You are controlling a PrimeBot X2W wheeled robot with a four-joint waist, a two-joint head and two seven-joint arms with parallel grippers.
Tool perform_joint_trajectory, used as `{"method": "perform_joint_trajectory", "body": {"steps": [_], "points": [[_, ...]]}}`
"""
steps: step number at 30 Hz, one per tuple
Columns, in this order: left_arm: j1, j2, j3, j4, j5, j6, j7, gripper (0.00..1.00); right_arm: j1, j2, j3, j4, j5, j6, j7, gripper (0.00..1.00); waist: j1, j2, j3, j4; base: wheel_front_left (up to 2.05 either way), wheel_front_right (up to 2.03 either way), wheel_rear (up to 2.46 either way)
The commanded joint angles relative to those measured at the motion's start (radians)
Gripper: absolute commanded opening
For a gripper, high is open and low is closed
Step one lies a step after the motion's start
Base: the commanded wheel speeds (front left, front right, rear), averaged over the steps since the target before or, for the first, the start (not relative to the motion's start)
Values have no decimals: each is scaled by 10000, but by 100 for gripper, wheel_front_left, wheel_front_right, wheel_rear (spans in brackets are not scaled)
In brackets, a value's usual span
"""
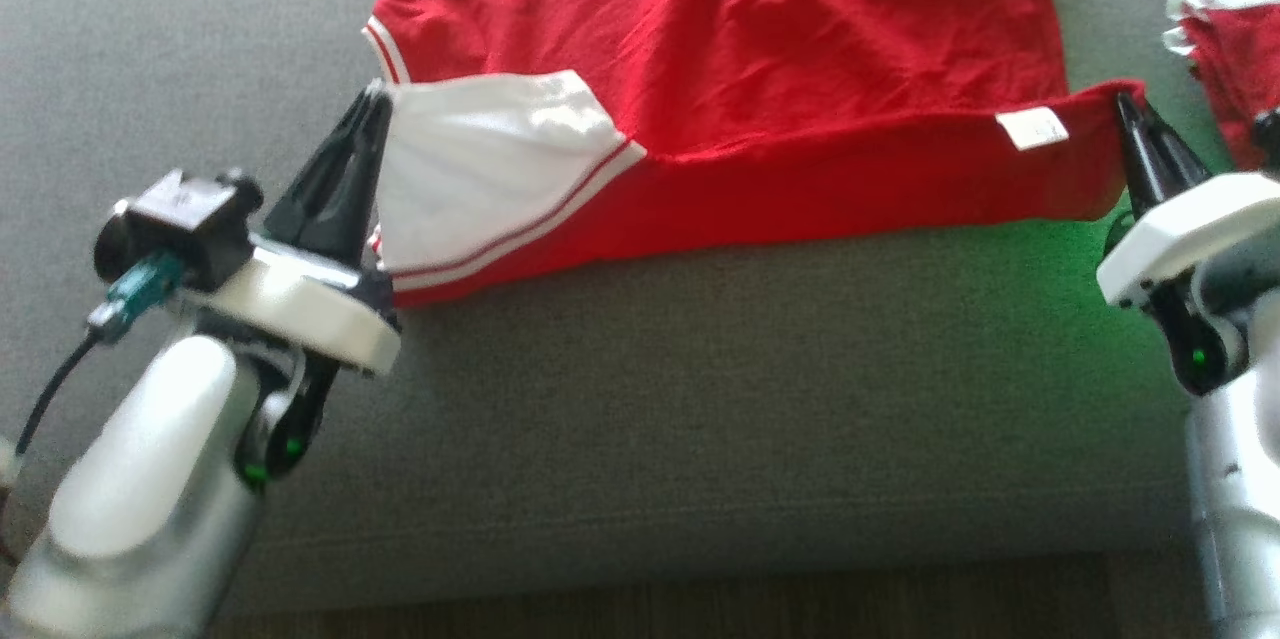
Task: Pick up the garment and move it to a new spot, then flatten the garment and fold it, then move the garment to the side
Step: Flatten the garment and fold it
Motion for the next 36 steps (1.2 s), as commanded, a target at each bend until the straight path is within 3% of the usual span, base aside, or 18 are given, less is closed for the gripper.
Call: {"method": "perform_joint_trajectory", "body": {"steps": [1,13,16,17,18,19,20,21,25,32,36], "points": [[-609,216,431,-29,210,-77,-115,0,-348,-114,191,-135,-44,-2,-102,0,-2,-1,163,33,0,0,0],[-2105,-228,480,2042,1473,-200,-276,0,-1575,-145,589,1515,-225,-2,-600,0,-2,-1,705,-42,0,0,0],[-2177,-400,626,2265,1567,-396,-278,16,-1742,-163,641,1924,-192,-2,-807,0,-2,-1,693,-27,0,0,0],[-2180,-505,699,2319,1558,-453,-278,20,-1787,-175,667,2046,-166,-2,-888,16,-2,-1,680,-9,0,0,0],[-2177,-581,710,2405,1614,-503,-279,25,-1827,-184,699,2160,-130,-2,-974,40,-2,-1,661,7,0,0,0],[-2181,-655,733,2482,1676,-534,-279,43,-1864,-192,735,2271,-96,-2,-1056,81,-2,-1,640,18,0,0,0],[-2176,-740,805,2574,1694,-531,-279,85,-1898,-192,792,2352,-55,-2,-1168,100,-2,-1,616,25,0,0,0],[-2170,-807,878,2657,1729,-514,-279,100,-1923,-190,837,2409,-19,-2,-1312,100,-2,-1,588,25,0,0,0],[-1933,-1034,1275,2753,1758,-398,-280,100,-1909,-154,905,2446,96,-2,-1895,100,-2,-1,399,-4,0,0,0],[-382,-1603,2023,1953,1311,324,-244,100,-1097,29,1199,1606,720,-2,-2371,100,-2,-1,126,-99,0,0,0],[802,-1822,1942,1718,986,731,459,100,-456,123,1326,928,1009,-2,-2324,100,-2,-1,131,-237,0,0,0]]}}
